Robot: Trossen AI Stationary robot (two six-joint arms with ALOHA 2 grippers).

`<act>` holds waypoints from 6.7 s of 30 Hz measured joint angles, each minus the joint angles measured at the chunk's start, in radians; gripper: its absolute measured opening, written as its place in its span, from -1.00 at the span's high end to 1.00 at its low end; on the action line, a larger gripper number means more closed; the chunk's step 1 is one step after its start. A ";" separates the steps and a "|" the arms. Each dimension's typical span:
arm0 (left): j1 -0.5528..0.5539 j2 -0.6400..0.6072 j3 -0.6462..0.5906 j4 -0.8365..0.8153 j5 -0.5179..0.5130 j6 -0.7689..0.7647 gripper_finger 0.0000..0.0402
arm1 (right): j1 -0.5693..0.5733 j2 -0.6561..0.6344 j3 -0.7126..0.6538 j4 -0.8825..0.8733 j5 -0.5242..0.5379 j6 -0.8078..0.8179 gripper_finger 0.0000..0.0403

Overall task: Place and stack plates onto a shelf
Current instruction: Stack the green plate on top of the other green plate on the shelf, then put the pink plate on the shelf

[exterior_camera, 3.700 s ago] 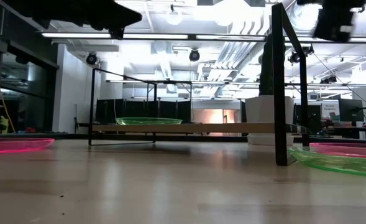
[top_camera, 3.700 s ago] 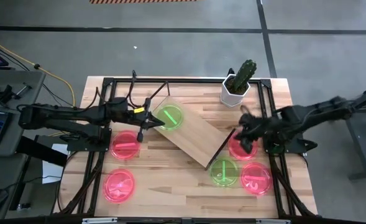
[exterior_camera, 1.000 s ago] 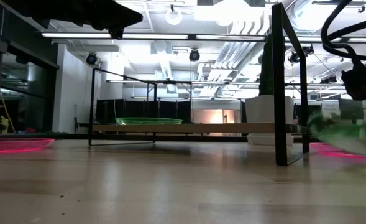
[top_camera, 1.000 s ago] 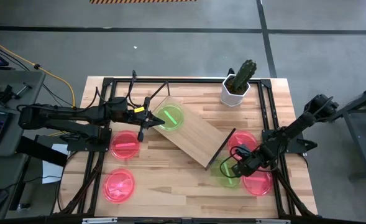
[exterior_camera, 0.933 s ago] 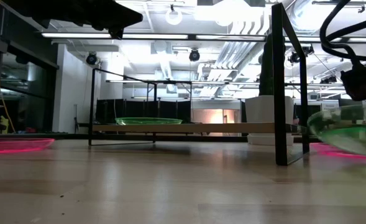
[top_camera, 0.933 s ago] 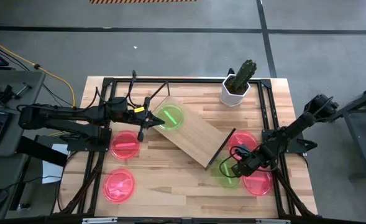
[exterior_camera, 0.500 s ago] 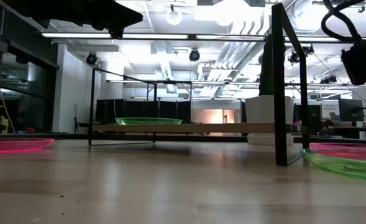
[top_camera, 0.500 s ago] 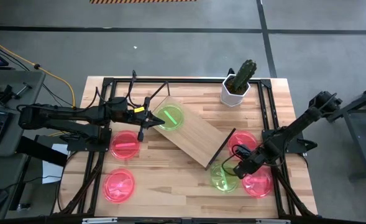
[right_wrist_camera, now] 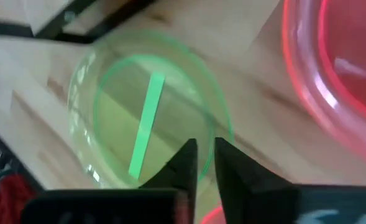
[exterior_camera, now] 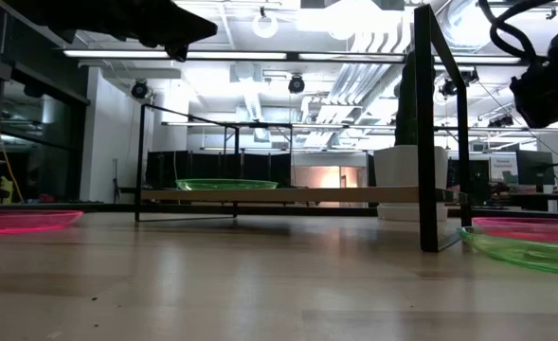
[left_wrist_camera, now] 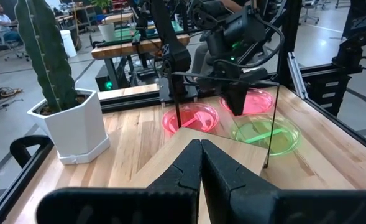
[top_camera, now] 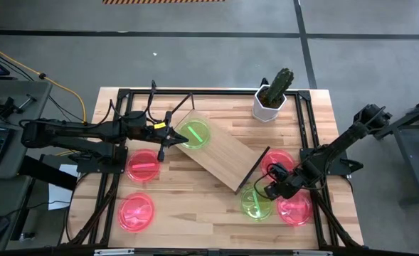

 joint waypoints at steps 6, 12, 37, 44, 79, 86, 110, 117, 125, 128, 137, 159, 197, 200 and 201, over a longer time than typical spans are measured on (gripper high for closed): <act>0.000 0.000 0.000 -0.002 0.000 -0.001 1.00 | 0.001 0.062 0.001 -0.013 0.045 -0.032 0.40; 0.000 0.000 0.000 -0.002 0.000 -0.009 1.00 | 0.002 0.143 0.001 0.046 0.037 -0.108 0.26; 0.000 0.000 0.000 -0.007 0.000 -0.008 1.00 | 0.054 0.259 0.003 0.160 0.138 -0.238 0.97; 0.000 0.000 0.000 0.001 0.000 -0.006 1.00 | 0.082 0.227 0.000 0.172 0.113 -0.247 1.00; 0.001 0.000 0.000 0.000 -0.005 0.042 1.00 | -0.028 0.029 0.000 0.850 -0.041 -0.427 1.00; 0.001 0.000 0.000 -0.001 -0.005 0.043 1.00 | -0.179 0.028 0.129 0.798 -0.206 -0.594 1.00; -0.001 -0.505 0.000 -0.265 0.013 -0.009 1.00 | -0.734 0.067 0.642 0.104 -0.170 -1.246 1.00; -0.002 -0.572 -0.036 -0.268 0.014 -0.018 1.00 | -0.866 0.196 0.641 0.157 0.001 -1.216 1.00; -0.002 -0.571 -0.081 -0.172 -0.001 -0.038 1.00 | -0.934 0.402 0.641 0.340 0.030 -1.164 1.00; -0.002 -0.571 -0.081 -0.172 -0.001 -0.045 1.00 | -0.942 0.462 0.641 0.358 0.030 -1.152 1.00; -0.002 -0.548 -0.081 -0.170 -0.002 -0.045 1.00 | -0.942 0.574 0.640 0.455 0.030 -1.095 1.00; -0.002 -0.532 -0.081 -0.157 -0.004 -0.043 1.00 | -0.895 0.615 0.640 0.526 0.050 -1.055 1.00; -0.002 -0.532 -0.081 -0.171 -0.003 -0.053 1.00 | -0.895 0.616 0.640 0.493 -0.023 -1.244 0.19; -0.002 -0.529 -0.081 -0.174 -0.003 -0.052 1.00 | -0.890 0.538 0.640 0.384 -0.023 -1.297 0.19; -0.002 -0.524 -0.081 -0.171 -0.003 -0.052 1.00 | -0.887 0.508 0.641 0.350 -0.023 -1.310 0.19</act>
